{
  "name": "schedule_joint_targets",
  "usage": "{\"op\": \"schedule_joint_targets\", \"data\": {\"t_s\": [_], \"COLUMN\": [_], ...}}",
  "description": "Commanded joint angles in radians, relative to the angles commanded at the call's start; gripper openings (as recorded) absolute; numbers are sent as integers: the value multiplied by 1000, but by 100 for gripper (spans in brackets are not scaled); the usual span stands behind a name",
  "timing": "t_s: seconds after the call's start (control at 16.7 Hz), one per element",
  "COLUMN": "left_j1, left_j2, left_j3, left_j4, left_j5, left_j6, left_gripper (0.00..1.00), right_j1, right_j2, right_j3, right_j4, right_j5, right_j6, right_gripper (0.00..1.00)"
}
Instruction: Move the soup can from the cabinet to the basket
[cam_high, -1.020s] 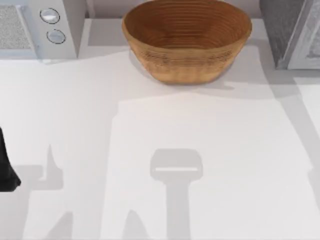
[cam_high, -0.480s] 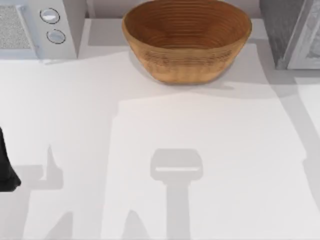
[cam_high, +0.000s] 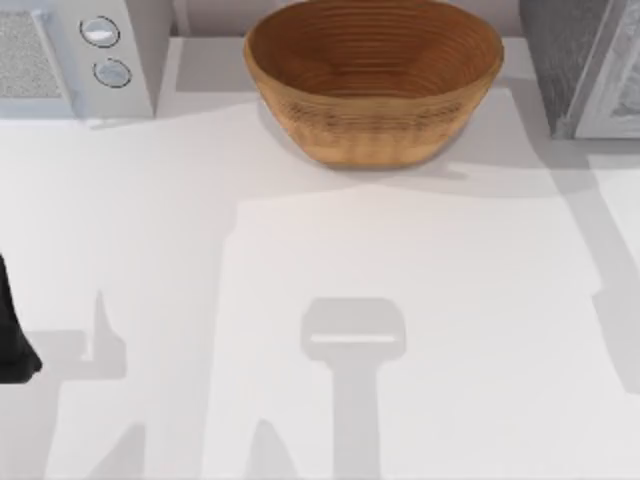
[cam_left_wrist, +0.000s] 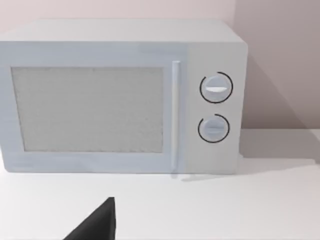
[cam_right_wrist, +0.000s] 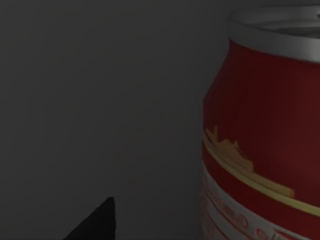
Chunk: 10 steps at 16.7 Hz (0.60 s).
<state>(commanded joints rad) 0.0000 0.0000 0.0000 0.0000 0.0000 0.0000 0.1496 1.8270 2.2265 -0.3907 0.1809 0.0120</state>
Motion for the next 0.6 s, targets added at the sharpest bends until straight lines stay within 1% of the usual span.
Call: {"op": "schedule_joint_targets", "data": {"t_s": [0.12, 0.6], "left_j1": [0, 0], "left_j2": [0, 0], "left_j3": [0, 0], "left_j4": [0, 0], "left_j5": [0, 0], "left_j6": [0, 0], "left_gripper": [100, 100], "right_j1": [0, 0], "right_j2": [0, 0], "right_j3": [0, 0], "right_j4": [0, 0], "right_j5": [0, 0], "right_j6": [0, 0], "right_gripper": [100, 40]}}
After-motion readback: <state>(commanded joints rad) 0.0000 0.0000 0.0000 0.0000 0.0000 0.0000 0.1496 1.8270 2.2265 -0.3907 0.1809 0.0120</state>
